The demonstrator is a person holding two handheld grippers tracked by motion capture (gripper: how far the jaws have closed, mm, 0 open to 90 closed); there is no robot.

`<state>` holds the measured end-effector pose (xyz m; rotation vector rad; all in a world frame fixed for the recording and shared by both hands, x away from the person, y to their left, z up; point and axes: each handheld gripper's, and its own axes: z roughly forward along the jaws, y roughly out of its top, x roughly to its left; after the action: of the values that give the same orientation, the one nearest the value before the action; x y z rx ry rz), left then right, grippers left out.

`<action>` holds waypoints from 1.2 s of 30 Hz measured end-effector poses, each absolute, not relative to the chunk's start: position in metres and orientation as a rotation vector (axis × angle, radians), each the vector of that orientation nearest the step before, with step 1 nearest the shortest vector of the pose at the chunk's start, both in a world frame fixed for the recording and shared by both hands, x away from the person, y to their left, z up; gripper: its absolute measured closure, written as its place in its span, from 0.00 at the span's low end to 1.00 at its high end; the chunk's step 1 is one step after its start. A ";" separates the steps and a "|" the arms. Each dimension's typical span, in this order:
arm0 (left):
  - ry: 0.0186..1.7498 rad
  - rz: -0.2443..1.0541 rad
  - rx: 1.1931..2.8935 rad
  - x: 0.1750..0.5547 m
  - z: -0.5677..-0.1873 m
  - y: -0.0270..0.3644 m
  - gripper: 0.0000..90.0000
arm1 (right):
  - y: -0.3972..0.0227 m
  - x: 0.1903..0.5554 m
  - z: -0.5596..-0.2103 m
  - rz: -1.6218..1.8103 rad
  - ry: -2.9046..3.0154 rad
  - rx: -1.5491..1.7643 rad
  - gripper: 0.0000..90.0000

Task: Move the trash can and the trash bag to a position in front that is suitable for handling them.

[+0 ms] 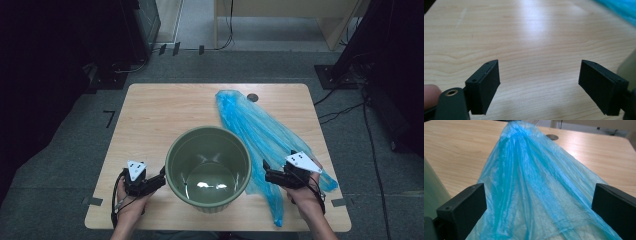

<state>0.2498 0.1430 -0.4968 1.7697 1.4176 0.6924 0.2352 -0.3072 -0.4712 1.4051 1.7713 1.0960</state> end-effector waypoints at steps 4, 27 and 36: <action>1.449 0.681 1.812 0.254 -0.505 0.144 0.13 | -0.319 0.241 -0.477 1.060 1.799 1.434 0.00; 1.509 0.660 1.900 0.261 -0.518 0.142 0.12 | -0.318 0.275 -0.517 0.922 1.921 1.628 0.00; 1.507 0.657 1.899 0.261 -0.519 0.141 0.13 | -0.309 0.277 -0.523 0.865 1.978 1.610 0.00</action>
<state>0.2611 0.1415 -0.5186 1.8985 1.5074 0.6573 0.2772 -0.3092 -0.5235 1.6104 1.9783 0.8649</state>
